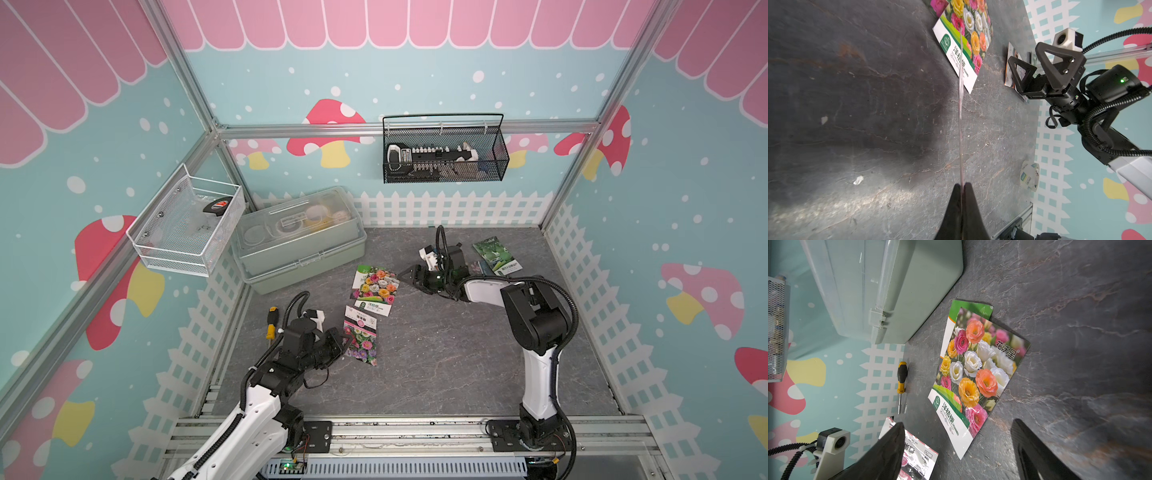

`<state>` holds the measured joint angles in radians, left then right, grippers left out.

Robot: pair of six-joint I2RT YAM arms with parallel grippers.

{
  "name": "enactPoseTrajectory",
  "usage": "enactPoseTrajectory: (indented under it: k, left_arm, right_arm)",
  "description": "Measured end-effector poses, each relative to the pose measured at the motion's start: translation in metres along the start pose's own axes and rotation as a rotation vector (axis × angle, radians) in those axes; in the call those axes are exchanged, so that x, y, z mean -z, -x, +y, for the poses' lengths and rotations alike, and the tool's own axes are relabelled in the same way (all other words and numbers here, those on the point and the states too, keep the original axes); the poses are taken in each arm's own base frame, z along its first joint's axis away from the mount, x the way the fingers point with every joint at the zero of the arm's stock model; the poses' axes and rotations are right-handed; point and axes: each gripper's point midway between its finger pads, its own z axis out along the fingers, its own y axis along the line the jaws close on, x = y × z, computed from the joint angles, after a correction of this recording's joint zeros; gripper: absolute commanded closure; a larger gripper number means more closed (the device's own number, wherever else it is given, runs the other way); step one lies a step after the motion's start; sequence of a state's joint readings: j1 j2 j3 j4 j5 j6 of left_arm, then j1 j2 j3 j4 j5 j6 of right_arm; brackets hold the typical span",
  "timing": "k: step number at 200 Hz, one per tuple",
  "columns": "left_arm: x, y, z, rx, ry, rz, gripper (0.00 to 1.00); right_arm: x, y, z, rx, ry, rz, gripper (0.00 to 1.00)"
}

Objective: Arrange the seed packets in a row
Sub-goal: Place the seed packet at the center of the board.

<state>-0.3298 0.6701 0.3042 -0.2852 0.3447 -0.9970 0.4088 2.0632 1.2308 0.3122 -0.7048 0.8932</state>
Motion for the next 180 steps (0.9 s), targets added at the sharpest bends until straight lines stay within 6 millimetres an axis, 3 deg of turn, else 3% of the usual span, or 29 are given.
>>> enactPoseTrajectory:
  k: [52, 85, 129, 161, 165, 180]
  left_arm:
    - [-0.011, -0.019, 0.044, 0.070, 0.019, 0.007, 1.00]
    - [-0.012, -0.021, 0.051, 0.087, 0.059, 0.018, 0.99]
    - [-0.011, -0.027, 0.070, 0.147, 0.153, 0.029, 0.72]
    - [-0.008, -0.026, 0.077, 0.168, 0.188, 0.017, 0.30]
    - [-0.007, -0.025, 0.074, 0.172, 0.185, 0.012, 0.21]
    - [-0.002, -0.019, 0.071, 0.163, 0.200, -0.010, 0.10]
  right_arm:
    - [0.000, -0.005, -0.004, 0.013, -0.015, 0.021, 0.20]
    - [-0.002, -0.010, -0.010, 0.011, -0.025, 0.034, 0.20]
    - [-0.005, -0.016, -0.019, -0.005, -0.041, 0.052, 0.20]
    - [-0.005, -0.016, -0.020, -0.002, -0.041, 0.053, 0.20]
    - [-0.005, -0.016, -0.020, -0.002, -0.041, 0.053, 0.20]
    - [-0.005, -0.016, -0.020, -0.002, -0.041, 0.053, 0.20]
